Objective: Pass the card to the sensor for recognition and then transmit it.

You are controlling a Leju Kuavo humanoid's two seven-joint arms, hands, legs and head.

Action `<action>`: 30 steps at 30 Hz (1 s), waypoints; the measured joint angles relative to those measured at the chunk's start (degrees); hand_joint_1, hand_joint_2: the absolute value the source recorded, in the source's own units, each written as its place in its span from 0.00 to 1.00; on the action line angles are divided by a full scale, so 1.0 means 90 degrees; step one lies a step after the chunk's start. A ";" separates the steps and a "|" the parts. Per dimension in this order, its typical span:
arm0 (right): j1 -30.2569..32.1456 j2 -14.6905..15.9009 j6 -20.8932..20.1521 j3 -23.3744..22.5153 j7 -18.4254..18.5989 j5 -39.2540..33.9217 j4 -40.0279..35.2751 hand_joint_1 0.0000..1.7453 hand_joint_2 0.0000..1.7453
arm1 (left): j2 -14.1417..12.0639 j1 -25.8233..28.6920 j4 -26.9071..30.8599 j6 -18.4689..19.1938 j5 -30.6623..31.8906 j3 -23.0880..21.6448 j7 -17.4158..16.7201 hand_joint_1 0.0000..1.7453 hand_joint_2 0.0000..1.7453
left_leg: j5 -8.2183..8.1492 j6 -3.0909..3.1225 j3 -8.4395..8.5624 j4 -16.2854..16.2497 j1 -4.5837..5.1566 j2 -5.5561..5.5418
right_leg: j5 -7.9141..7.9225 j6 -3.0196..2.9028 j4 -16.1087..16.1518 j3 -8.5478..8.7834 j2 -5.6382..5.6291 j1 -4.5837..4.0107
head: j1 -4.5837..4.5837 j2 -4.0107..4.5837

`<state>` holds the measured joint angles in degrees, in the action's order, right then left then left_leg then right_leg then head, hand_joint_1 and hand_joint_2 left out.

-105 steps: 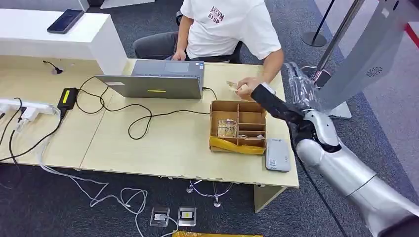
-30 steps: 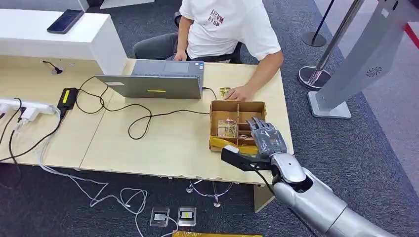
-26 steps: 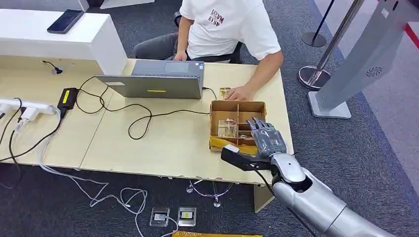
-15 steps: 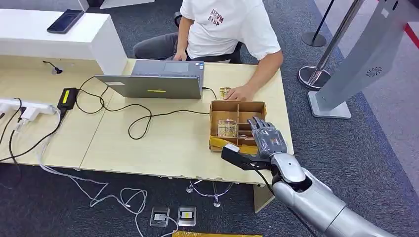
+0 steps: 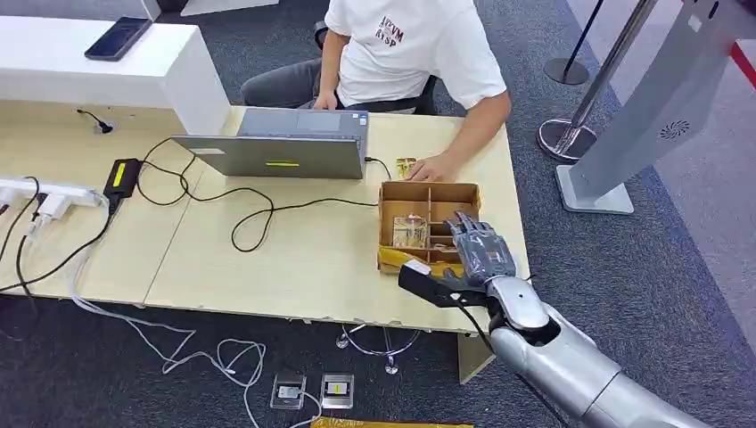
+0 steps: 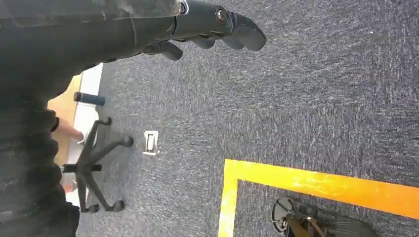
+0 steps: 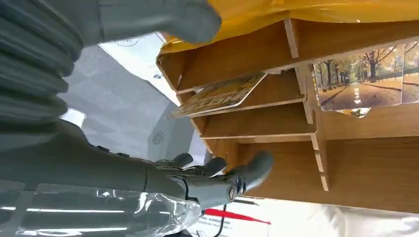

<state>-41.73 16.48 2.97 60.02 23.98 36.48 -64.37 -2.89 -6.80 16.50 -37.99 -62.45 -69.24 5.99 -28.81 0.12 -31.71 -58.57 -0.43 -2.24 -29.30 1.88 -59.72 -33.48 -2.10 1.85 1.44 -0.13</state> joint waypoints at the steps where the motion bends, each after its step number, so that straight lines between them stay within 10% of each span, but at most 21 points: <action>1: 0.0000 0.0000 0.0000 0.0000 0.0002 -0.0002 0.0012 0.88 1.00 | 0.0000 0.0000 0.0000 -0.0002 -0.0002 0.0000 0.0000 0.00 1.00 | 0.0000 0.0000 0.0000 0.0000 0.0000 0.0000 | 0.0000 0.0000 0.0000 0.0000 0.0000 0.0000 | 0.0000 0.0002; 30: -0.0059 -0.0070 0.0557 -0.0007 -0.0153 -0.0012 0.0160 1.00 1.00 | 0.0000 0.0000 0.0000 0.0005 -0.0066 0.0002 0.0078 0.00 1.00 | 0.0000 0.0000 0.0000 0.0000 0.0000 0.0000 | 0.0000 0.0000 0.0000 0.0001 0.0000 0.0000 | 0.0000 0.0000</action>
<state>-42.26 15.85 7.98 59.95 22.60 36.37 -62.93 -2.89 -6.80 16.50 -37.94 -63.04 -69.22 6.69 -28.81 0.11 -31.71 -58.57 -0.43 -2.24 -29.30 1.88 -59.72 -33.47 -2.10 1.85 1.44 -0.13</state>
